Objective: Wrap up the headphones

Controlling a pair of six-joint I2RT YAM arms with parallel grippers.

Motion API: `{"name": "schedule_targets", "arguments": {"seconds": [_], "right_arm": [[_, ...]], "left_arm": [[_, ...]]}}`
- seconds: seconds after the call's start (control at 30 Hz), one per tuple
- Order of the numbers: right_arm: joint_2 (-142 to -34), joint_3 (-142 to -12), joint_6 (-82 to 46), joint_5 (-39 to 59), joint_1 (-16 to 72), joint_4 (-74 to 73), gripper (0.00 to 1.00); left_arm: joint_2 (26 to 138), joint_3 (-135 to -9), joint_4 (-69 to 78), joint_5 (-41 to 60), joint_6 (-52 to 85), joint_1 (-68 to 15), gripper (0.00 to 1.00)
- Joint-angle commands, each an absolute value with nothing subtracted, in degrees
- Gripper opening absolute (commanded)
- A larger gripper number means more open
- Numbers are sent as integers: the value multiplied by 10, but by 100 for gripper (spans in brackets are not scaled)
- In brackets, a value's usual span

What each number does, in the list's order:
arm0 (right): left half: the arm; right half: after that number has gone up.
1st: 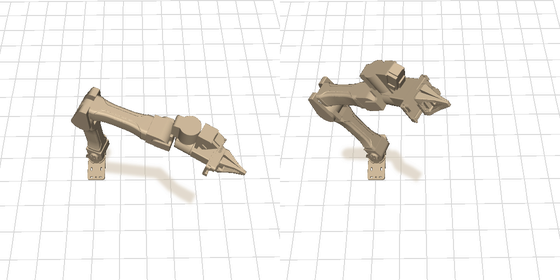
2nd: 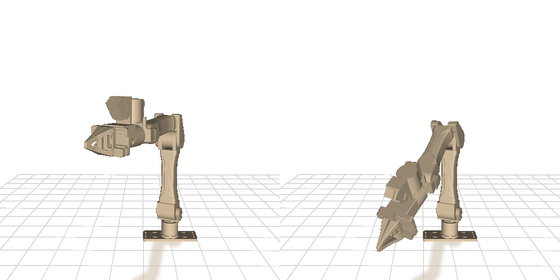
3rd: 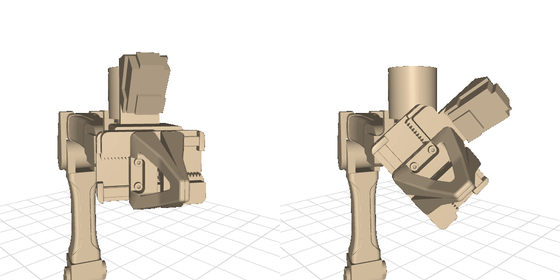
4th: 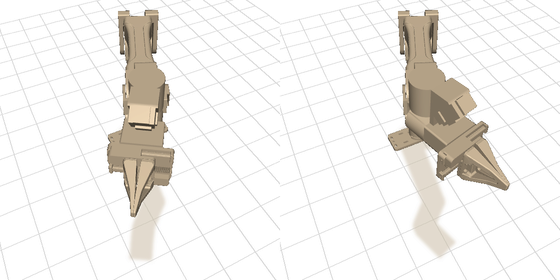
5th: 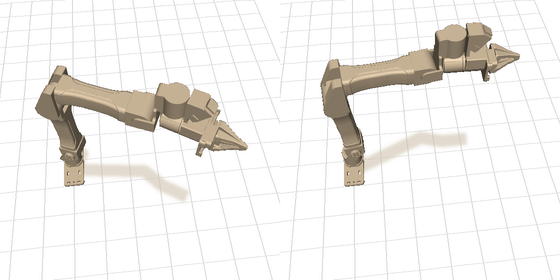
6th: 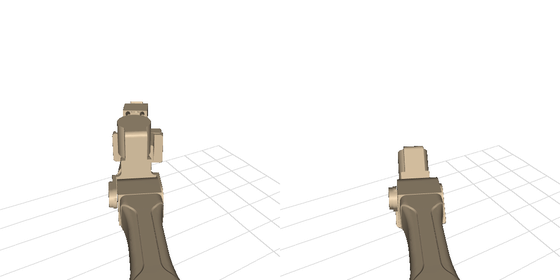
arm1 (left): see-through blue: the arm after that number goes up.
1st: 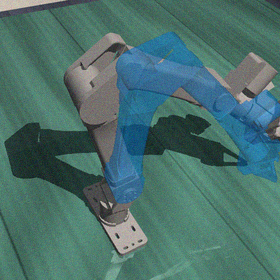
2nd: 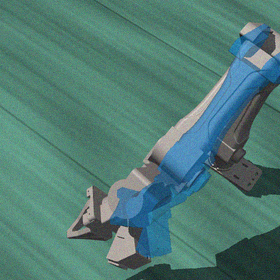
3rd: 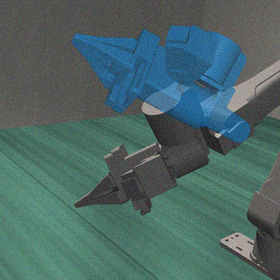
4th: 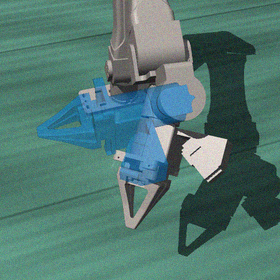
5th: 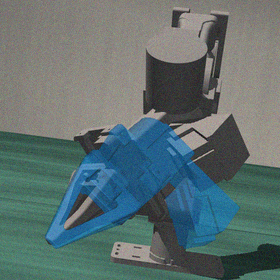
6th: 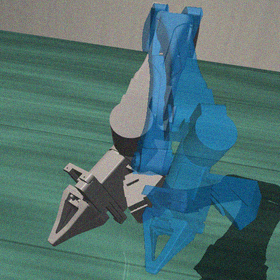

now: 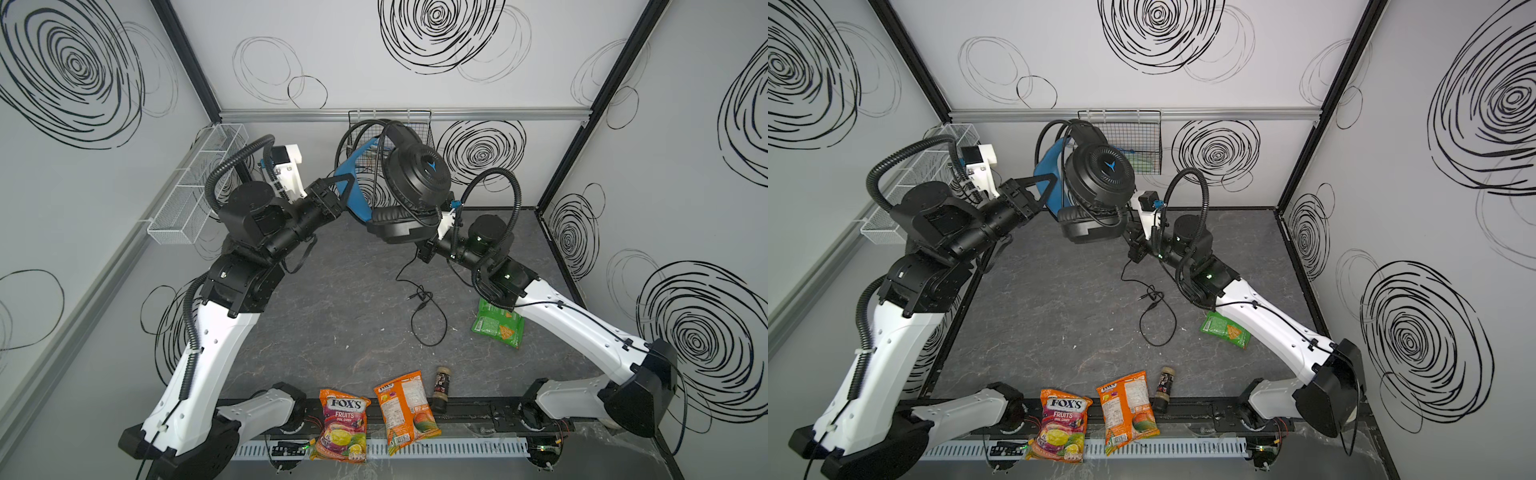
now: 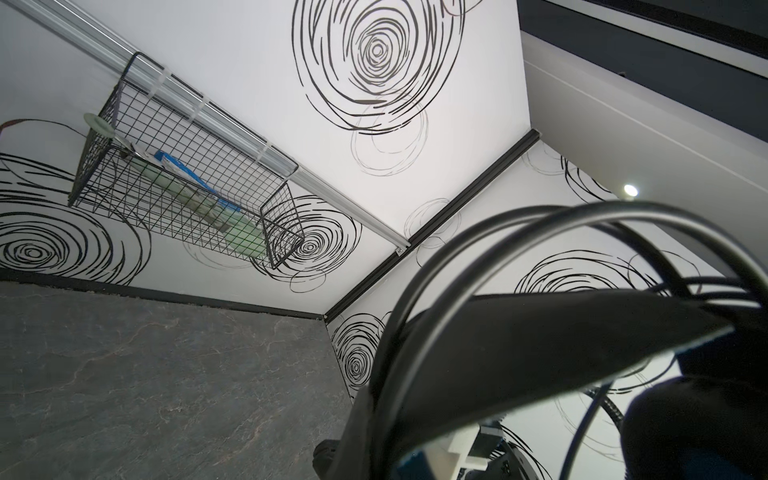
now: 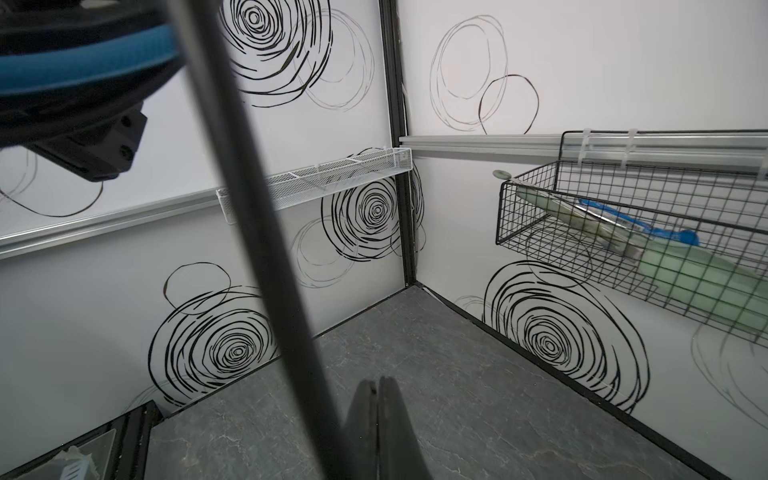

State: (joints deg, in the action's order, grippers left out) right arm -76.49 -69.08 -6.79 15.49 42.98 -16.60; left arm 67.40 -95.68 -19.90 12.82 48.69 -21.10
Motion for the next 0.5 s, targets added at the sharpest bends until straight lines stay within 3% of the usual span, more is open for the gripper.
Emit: {"name": "schedule_targets", "arguments": {"seconds": [0.0,0.47], "right_arm": [[-773,-677,-102,179,427,-187,4],[-794,-649,-133,179,446,-234,6]], "left_arm": [[685,-1005,-105,91,551,-211,0],[751,-1078,-65,41,583,-242,0]]}}
